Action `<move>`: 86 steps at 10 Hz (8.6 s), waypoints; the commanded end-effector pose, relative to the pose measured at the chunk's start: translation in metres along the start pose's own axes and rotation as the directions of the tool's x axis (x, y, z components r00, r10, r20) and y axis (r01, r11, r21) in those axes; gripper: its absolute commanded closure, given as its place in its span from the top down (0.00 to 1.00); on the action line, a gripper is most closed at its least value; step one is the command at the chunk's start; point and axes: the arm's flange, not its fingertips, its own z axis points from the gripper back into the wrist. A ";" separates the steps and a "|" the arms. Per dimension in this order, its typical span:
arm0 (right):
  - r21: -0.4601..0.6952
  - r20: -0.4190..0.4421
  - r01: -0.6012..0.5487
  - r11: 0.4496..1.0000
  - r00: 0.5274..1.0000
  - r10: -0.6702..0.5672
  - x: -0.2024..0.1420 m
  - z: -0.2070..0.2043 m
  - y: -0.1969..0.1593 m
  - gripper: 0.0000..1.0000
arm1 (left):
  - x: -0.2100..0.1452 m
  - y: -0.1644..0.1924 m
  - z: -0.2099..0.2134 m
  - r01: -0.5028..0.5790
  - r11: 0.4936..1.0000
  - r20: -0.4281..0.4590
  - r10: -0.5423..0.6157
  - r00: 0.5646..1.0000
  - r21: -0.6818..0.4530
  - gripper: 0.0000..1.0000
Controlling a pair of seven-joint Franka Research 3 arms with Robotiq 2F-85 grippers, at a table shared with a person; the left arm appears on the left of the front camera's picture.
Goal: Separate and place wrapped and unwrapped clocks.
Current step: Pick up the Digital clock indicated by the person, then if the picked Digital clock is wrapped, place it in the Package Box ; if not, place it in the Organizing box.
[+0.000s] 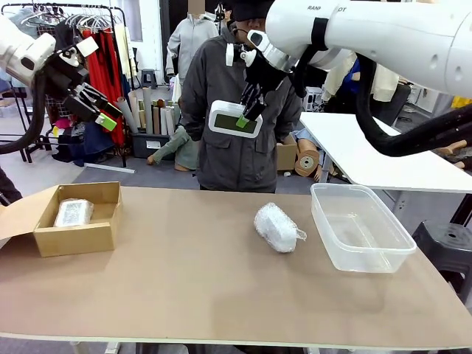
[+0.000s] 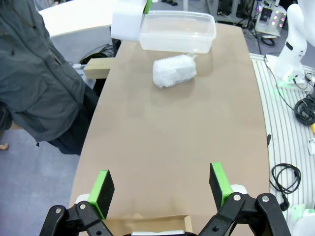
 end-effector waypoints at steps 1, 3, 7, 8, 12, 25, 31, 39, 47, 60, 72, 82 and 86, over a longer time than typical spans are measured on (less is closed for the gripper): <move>-0.002 0.001 -0.001 1.000 1.000 0.001 0.002 0.004 0.001 0.00 | 0.000 -0.002 0.001 0.011 1.000 0.002 -0.011 1.000 -0.003 1.00; -0.002 0.001 -0.001 1.000 1.000 0.001 0.002 0.004 0.001 0.00 | 0.000 -0.002 0.001 0.011 1.000 0.002 -0.011 1.000 -0.003 1.00; -0.002 0.001 -0.001 1.000 1.000 0.001 0.002 0.004 0.001 0.00 | 0.000 -0.002 0.001 0.011 1.000 0.002 -0.011 1.000 -0.003 1.00; -0.002 0.001 -0.001 1.000 1.000 0.001 0.002 0.004 0.001 0.00 | 0.000 -0.002 0.001 0.011 1.000 0.002 -0.011 1.000 -0.003 1.00; -0.002 0.001 -0.001 1.000 1.000 0.001 0.002 0.004 0.001 0.00 | 0.000 -0.002 0.001 0.011 1.000 0.002 -0.011 1.000 -0.003 1.00; -0.017 -0.275 0.650 0.760 0.728 -0.628 -0.167 0.088 0.071 0.00 | 0.000 -0.002 0.001 0.011 1.000 0.002 -0.011 1.000 -0.003 1.00; -0.150 -0.221 0.787 0.599 0.564 -0.796 -0.290 0.097 0.102 0.00 | 0.000 -0.002 0.001 0.011 1.000 0.002 -0.011 1.000 -0.003 1.00; -0.133 -0.249 0.775 0.618 0.578 -0.777 -0.303 0.098 0.094 0.00 | 0.000 -0.002 0.001 0.011 1.000 0.002 -0.011 1.000 -0.003 1.00; -0.173 -0.227 0.813 0.556 0.517 -0.826 -0.302 0.080 0.104 0.00 | 0.000 -0.002 0.001 0.011 1.000 0.002 -0.011 1.000 -0.003 1.00; -0.455 -0.070 0.876 0.162 0.146 -0.987 -0.309 0.005 0.125 0.00 | 0.000 -0.002 0.001 0.011 1.000 0.002 -0.011 1.000 -0.003 1.00; -0.359 -0.081 0.933 0.004 -0.027 -0.996 -0.345 -0.064 0.133 0.00 | 0.000 -0.002 0.001 0.011 1.000 0.002 -0.011 1.000 -0.003 1.00; -0.465 -0.133 0.885 -0.023 -0.096 -0.986 -0.368 -0.104 0.139 0.45 | 0.000 -0.002 0.001 0.011 1.000 0.002 -0.011 1.000 -0.003 1.00; -0.472 -0.182 0.881 0.023 -0.072 -0.981 -0.368 -0.103 0.137 1.00 | 0.000 -0.002 0.001 0.011 1.000 0.002 -0.011 1.000 -0.003 1.00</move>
